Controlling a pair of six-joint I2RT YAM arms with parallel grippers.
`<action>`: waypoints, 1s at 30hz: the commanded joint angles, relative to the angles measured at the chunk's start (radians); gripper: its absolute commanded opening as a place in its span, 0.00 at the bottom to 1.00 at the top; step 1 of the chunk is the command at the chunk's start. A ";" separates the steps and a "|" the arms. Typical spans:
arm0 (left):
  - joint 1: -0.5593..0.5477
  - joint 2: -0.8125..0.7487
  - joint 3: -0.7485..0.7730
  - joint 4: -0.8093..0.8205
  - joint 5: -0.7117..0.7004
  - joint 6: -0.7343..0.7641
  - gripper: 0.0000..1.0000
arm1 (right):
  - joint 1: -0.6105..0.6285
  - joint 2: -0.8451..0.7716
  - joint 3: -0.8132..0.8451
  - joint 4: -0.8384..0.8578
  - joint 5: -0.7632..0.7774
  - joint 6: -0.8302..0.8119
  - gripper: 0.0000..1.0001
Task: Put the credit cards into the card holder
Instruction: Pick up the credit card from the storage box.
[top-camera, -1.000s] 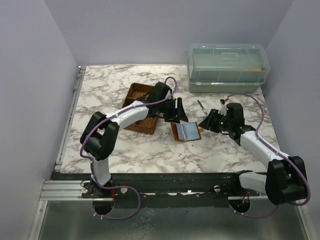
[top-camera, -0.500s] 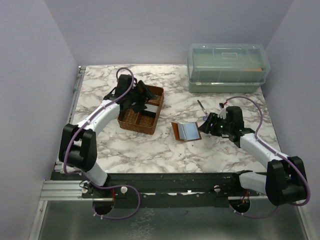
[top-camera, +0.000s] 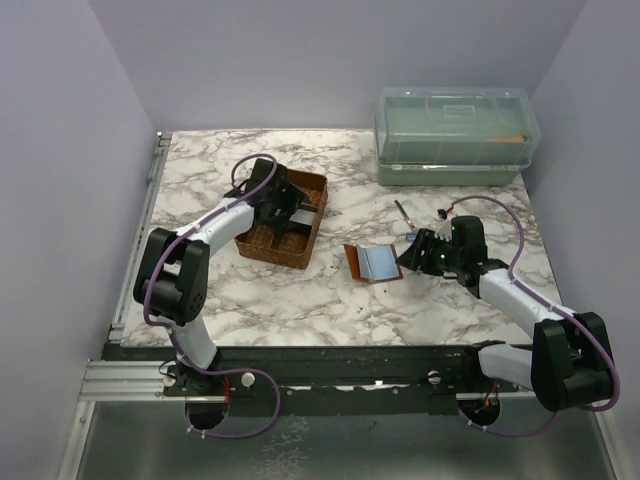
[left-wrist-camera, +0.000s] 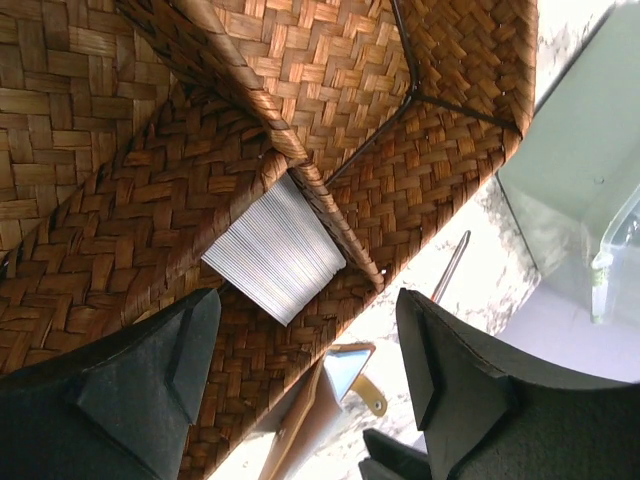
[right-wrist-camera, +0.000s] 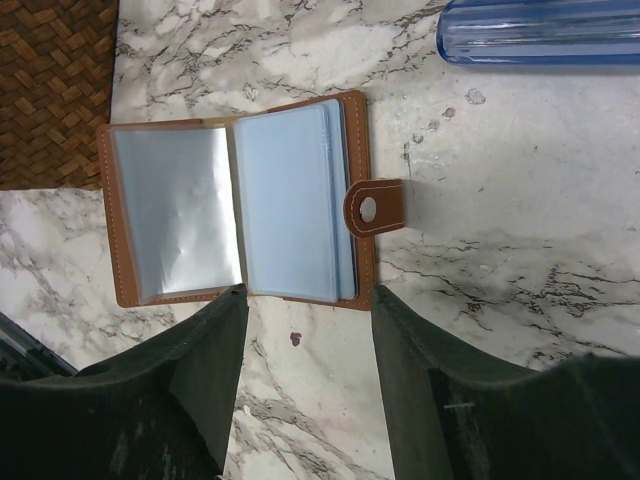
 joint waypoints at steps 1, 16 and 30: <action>-0.013 0.037 0.021 -0.078 -0.174 -0.115 0.78 | 0.006 -0.008 -0.012 0.027 -0.009 -0.016 0.56; -0.123 -0.002 0.039 -0.178 -0.394 -0.191 0.78 | 0.006 0.002 -0.027 0.037 -0.027 -0.010 0.57; -0.133 0.044 0.040 -0.153 -0.391 -0.272 0.65 | 0.006 -0.016 -0.030 0.037 -0.036 -0.009 0.57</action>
